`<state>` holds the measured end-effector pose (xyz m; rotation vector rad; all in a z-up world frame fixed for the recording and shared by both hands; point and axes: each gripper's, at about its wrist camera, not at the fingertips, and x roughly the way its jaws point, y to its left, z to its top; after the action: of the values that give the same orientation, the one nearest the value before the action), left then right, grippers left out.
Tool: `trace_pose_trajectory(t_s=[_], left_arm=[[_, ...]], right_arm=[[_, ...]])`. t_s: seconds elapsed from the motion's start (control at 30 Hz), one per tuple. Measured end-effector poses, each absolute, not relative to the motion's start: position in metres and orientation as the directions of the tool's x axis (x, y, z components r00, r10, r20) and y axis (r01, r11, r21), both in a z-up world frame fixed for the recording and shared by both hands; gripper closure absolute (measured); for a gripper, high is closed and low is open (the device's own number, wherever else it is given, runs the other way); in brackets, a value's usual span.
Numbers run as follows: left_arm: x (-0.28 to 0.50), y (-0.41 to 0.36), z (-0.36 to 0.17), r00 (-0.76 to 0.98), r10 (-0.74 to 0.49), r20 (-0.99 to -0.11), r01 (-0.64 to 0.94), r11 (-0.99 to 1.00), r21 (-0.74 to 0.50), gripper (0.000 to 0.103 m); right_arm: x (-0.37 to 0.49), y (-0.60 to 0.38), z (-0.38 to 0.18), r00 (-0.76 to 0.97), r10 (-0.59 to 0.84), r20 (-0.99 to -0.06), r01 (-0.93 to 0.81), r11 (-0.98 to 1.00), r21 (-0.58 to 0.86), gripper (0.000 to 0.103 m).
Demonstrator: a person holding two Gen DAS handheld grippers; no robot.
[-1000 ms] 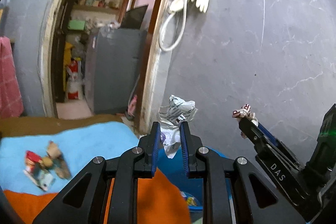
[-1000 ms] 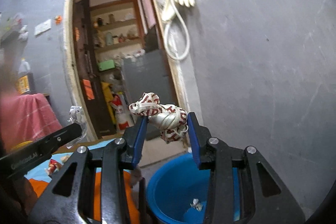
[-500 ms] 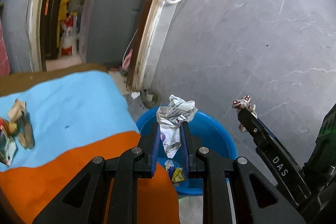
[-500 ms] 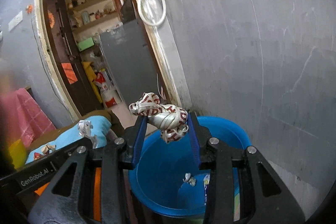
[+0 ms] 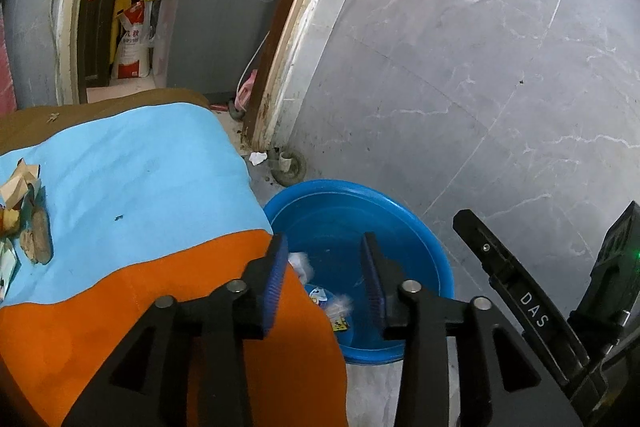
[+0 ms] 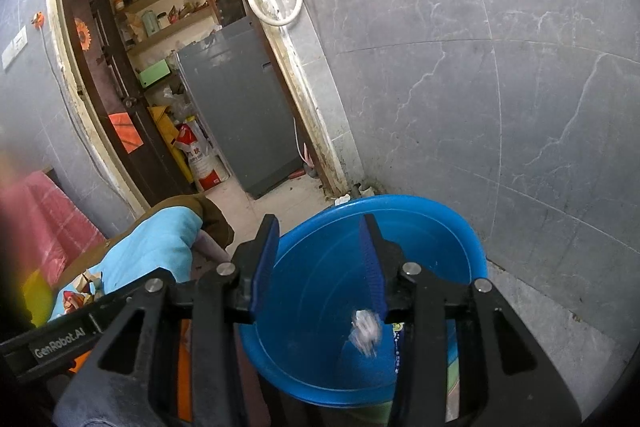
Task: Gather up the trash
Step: 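Bring both tools back over the remaining trash on the table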
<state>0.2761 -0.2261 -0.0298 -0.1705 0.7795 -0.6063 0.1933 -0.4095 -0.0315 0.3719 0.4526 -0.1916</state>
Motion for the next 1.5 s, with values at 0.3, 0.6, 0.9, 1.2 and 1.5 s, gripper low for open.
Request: trace_pose_trajectory(t_s=[0.3, 0.6, 0.9, 1.2, 1.5], left_arm=[[0.269, -0.199, -0.013, 0.622, -0.54, -0.567, 0.396, 0.842, -0.367, 0.042], [0.252, -0.154, 0.005, 0.734, -0.456, -0.504, 0.324, 0.886, -0.331, 0.008], [0.21, -0.11, 0.026, 0.897, -0.302, -0.322, 0.244, 0.947, -0.206, 0.002], [0.177, -0.07, 0.041, 0.966, -0.189, -0.177, 0.164, 0.975, -0.148, 0.002], [0.158, -0.025, 0.033, 0.985, -0.094, -0.148, 0.087, 0.995, -0.056, 0.002]], right_arm=[[0.187, -0.406, -0.026, 0.904, -0.11, -0.414, 0.25, 0.921, 0.3, 0.023], [0.175, -0.389, -0.011, 0.95, -0.085, -0.3, 0.178, 0.938, 0.297, 0.0], [0.163, -0.353, 0.008, 0.99, -0.017, -0.137, 0.052, 0.965, 0.256, 0.0], [0.152, -0.308, 0.019, 0.996, 0.084, -0.024, -0.078, 0.981, 0.178, 0.0], [0.155, -0.272, 0.019, 0.992, 0.124, -0.026, -0.122, 0.989, 0.081, 0.0]])
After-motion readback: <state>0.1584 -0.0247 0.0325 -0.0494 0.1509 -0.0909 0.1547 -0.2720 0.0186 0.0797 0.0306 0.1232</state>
